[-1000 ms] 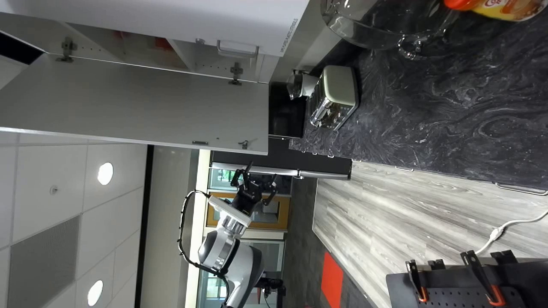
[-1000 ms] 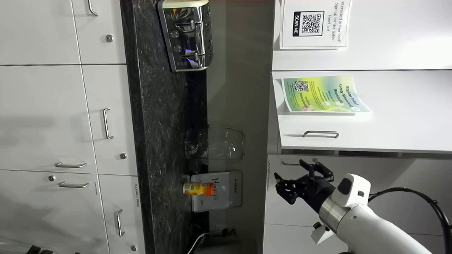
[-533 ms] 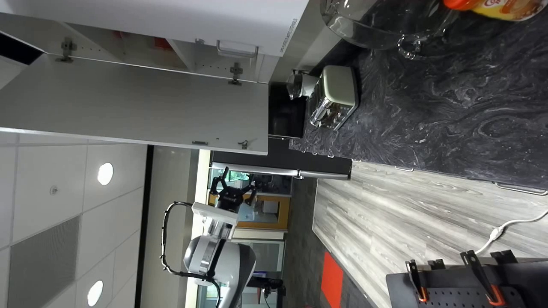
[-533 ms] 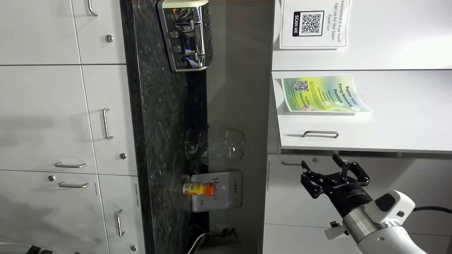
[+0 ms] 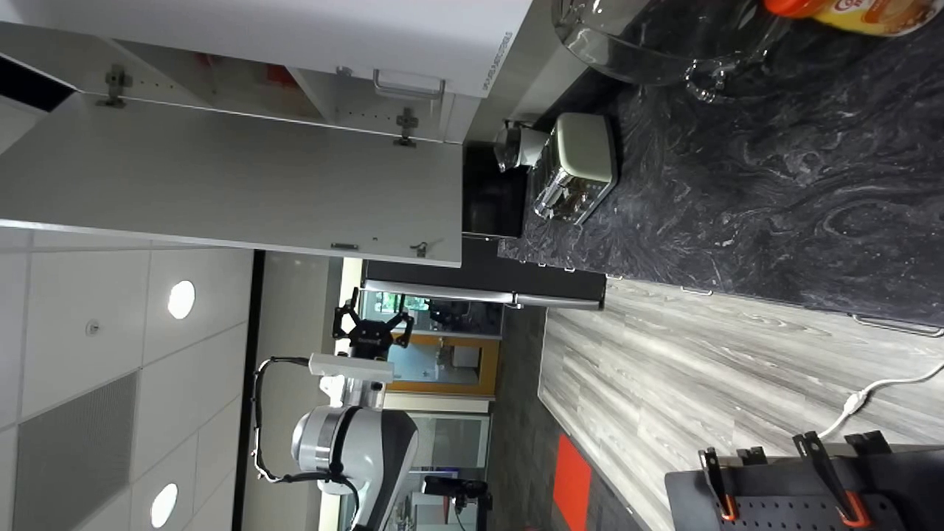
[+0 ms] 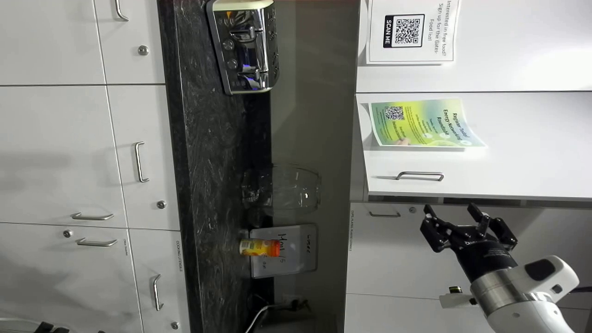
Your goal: Close the cupboard
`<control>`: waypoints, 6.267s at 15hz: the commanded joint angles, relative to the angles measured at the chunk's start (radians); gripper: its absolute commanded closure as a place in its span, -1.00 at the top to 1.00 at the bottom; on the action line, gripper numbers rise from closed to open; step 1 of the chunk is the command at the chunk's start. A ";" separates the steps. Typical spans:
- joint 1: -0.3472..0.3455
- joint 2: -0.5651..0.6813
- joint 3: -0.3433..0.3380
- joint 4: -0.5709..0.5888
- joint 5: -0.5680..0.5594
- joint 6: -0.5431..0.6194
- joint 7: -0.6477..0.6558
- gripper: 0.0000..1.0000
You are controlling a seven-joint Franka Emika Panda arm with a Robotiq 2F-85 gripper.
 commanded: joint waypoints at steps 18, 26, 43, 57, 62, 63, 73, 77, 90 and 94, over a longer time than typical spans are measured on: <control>0.015 0.185 -0.008 0.227 -0.239 0.005 0.097 -0.16; 0.011 0.263 -0.018 0.271 -0.258 -0.002 0.145 -1.00; 0.005 0.251 -0.123 0.256 -0.227 0.034 0.112 -0.97; 0.009 0.452 -0.292 0.511 -0.412 0.031 0.228 -1.00; 0.018 0.583 -0.351 0.654 -0.494 0.061 0.331 -1.00; 0.014 0.608 -0.362 0.681 -0.493 0.063 0.347 -1.00; -0.034 0.821 -0.488 0.899 -0.308 0.123 0.381 -1.00; -0.029 0.818 -0.496 0.899 -0.247 0.129 0.381 -1.00; -0.038 0.388 -0.172 0.430 0.023 -0.338 0.302 -1.00; -0.058 0.288 -0.093 0.339 0.127 -0.404 0.305 -0.96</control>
